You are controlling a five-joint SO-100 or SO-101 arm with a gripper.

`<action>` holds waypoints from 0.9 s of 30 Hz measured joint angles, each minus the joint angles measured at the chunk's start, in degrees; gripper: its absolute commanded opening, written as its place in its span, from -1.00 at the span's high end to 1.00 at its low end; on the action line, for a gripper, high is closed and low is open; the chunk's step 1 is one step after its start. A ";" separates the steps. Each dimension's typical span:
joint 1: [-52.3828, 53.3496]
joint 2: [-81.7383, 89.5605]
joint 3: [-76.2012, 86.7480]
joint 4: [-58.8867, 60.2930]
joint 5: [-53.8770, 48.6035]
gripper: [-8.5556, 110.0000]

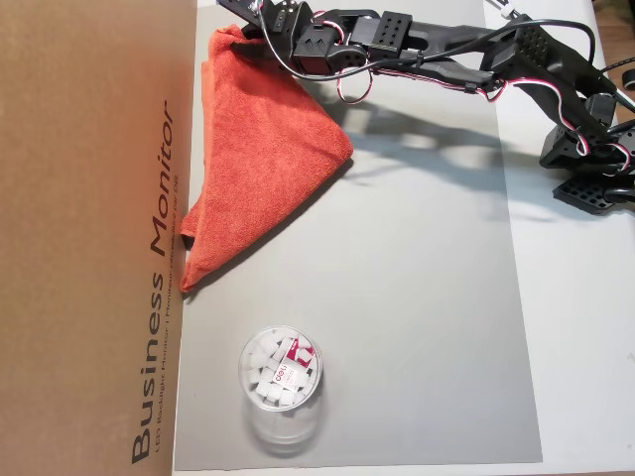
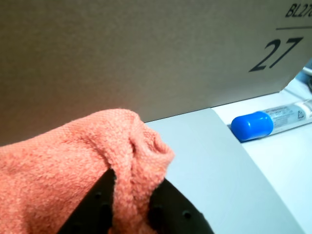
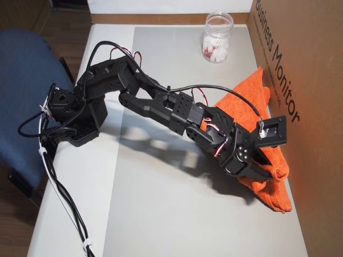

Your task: Fold the blanket.

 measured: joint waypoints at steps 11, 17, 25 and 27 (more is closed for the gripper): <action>-0.70 0.00 0.00 0.00 7.82 0.84; -0.79 0.00 0.00 0.00 13.18 0.76; -0.62 0.00 0.00 0.00 21.18 0.47; -0.53 0.00 0.00 0.00 21.18 0.47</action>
